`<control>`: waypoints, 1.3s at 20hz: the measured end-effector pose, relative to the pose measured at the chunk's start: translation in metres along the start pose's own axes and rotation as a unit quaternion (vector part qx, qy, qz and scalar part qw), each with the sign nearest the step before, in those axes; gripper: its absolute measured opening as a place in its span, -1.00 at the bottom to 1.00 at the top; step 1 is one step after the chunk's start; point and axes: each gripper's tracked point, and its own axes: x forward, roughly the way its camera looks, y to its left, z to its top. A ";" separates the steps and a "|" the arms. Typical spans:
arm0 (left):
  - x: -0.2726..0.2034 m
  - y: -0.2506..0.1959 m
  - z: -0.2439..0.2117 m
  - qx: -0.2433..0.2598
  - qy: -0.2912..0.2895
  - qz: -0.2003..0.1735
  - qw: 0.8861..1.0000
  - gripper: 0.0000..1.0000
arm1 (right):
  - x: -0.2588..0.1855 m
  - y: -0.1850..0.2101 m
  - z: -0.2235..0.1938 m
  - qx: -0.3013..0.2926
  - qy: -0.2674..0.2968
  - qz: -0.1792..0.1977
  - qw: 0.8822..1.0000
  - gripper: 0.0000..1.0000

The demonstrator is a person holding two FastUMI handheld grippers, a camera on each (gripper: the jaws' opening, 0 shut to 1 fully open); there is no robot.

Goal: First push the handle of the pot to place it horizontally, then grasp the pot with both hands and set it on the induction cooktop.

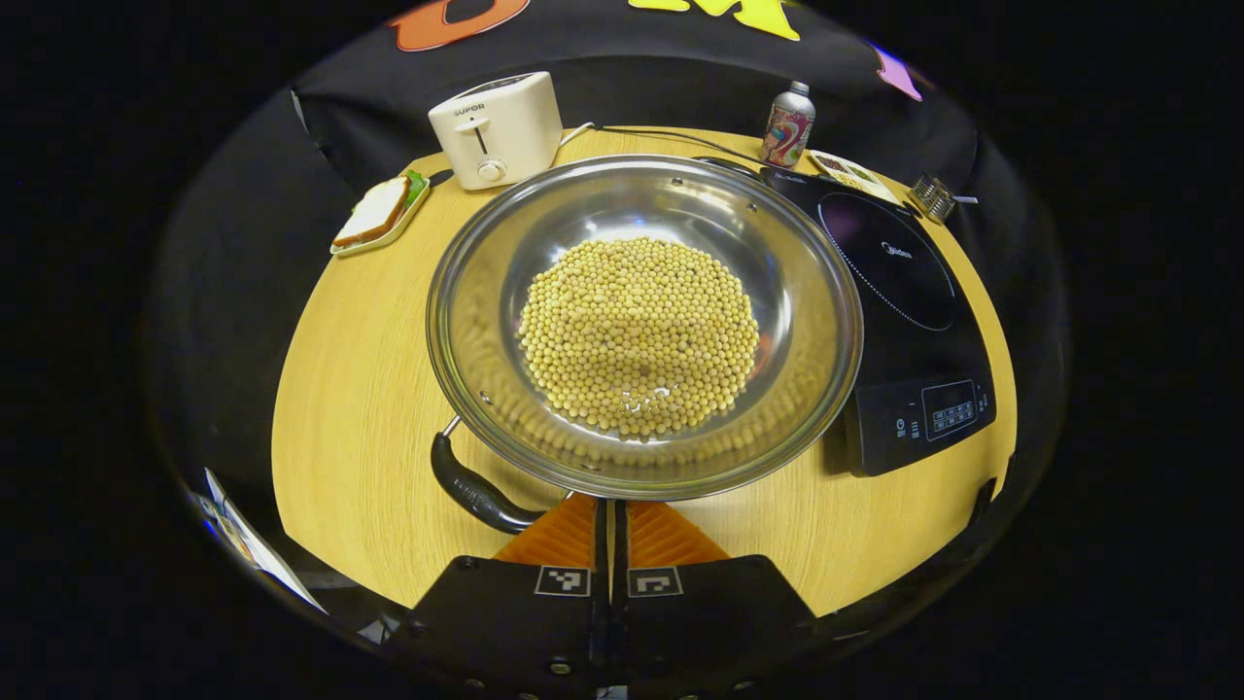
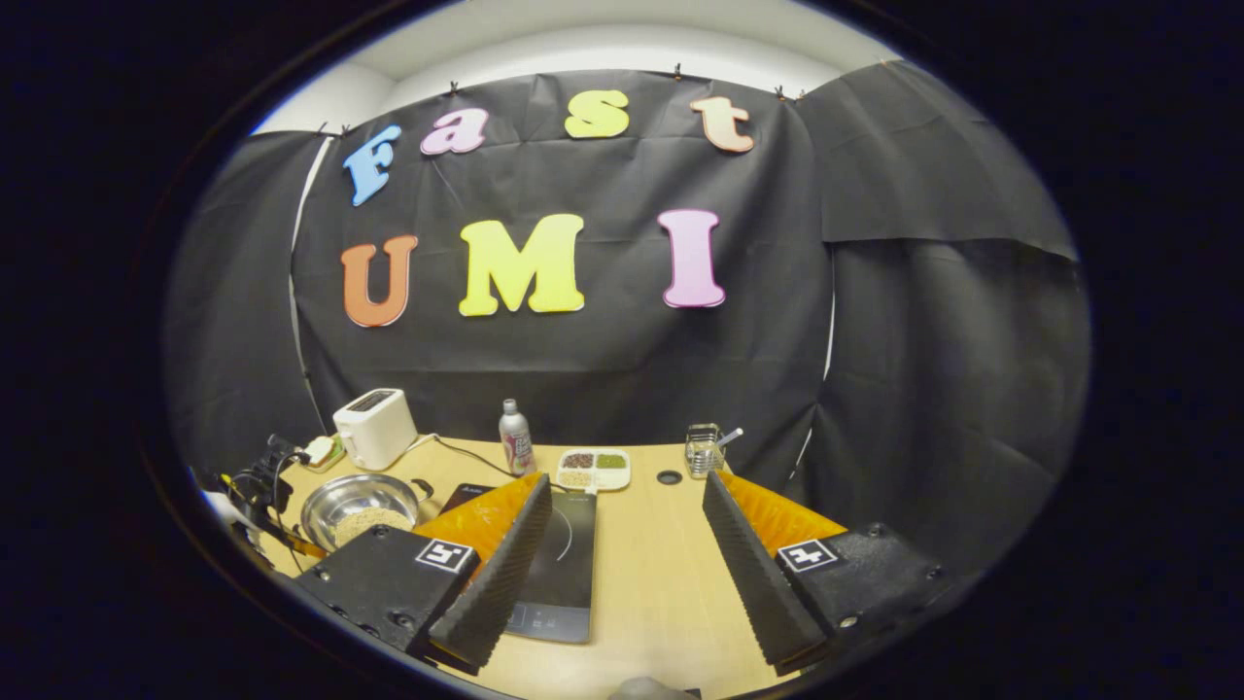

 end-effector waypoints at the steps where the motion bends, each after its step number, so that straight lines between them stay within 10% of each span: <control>1: 0.000 0.003 -0.001 0.000 0.001 0.002 1.000 -0.80 | 0.001 0.002 0.001 0.000 0.001 0.000 1.000 0.97; 26: 0.006 0.094 0.022 -0.059 -0.010 0.049 0.997 -1.00 | 0.001 0.022 0.005 -0.035 0.006 -0.001 0.999 0.94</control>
